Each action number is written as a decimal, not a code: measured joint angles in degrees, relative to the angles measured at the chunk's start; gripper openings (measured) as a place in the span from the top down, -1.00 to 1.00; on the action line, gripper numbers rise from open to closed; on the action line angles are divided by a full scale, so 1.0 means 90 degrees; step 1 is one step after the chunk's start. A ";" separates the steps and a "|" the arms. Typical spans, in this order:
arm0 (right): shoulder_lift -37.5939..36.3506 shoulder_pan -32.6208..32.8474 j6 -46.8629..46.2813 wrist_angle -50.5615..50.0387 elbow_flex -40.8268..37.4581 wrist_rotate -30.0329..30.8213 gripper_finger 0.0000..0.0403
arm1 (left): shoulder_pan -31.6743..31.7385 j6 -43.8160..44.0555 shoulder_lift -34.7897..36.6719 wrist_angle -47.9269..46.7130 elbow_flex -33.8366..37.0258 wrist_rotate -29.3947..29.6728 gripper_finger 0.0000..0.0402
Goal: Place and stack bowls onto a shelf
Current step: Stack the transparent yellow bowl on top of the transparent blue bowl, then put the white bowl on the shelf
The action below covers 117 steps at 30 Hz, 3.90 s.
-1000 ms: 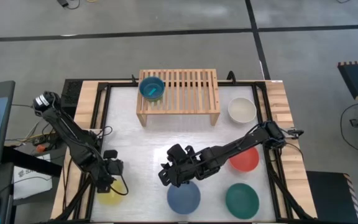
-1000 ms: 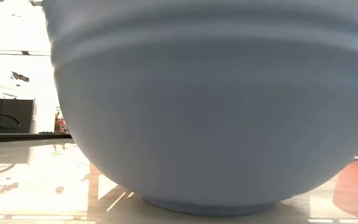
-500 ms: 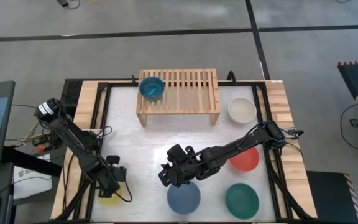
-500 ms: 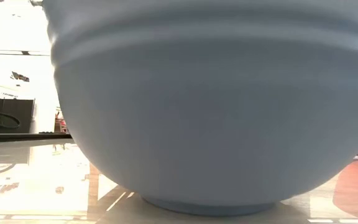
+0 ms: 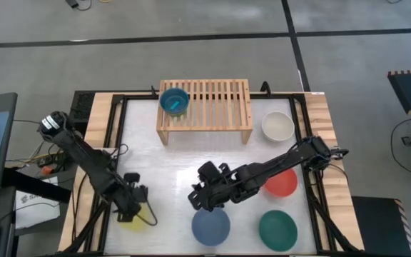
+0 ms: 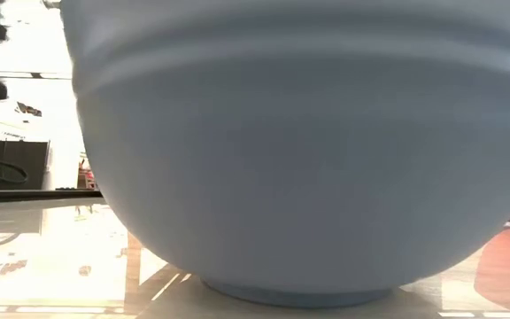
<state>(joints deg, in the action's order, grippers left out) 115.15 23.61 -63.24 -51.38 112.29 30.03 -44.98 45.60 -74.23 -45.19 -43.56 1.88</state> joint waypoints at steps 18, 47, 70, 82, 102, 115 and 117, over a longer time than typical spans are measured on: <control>-0.0544 -0.0521 0.1193 -0.3055 0.0000 -0.0028 0.05 | 0.6487 -0.2689 0.1382 -0.1644 -0.3160 0.0834 1.00; -0.0594 -0.1476 0.2058 -0.3805 -0.0323 -0.1094 0.05 | 0.9553 -0.4543 -0.2262 -0.2937 -0.6774 -0.0240 1.00; -0.3691 -0.1701 0.0771 -0.2116 -0.3531 -0.1525 0.05 | 0.9852 -0.4425 -0.1950 -0.2747 -0.6774 0.0172 -0.02; -0.5439 -0.3568 -0.0017 -0.2279 -0.5558 -0.1492 0.05 | 0.8682 -0.3879 -0.0915 -0.1153 -0.6774 -0.0009 -0.05; -0.5781 -0.7793 0.1565 -0.1925 -0.6729 -0.1736 0.05 | 0.6806 -0.3386 -0.0929 -0.0452 -0.6772 0.1214 -0.02; -0.5164 -0.8224 0.1221 -0.2094 -0.7024 -0.2033 0.04 | 0.6809 -0.4046 -0.0931 -0.0383 -0.6769 0.1124 -0.15; -0.5175 -0.8284 0.1026 -0.1997 -0.7308 -0.2239 0.04 | 0.6810 -0.4154 -0.0931 -0.0396 -0.6769 0.1054 -0.20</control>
<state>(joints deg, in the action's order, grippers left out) 68.57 -50.94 -54.01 -69.36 46.52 9.88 16.31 8.21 -82.61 -48.74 -104.49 11.37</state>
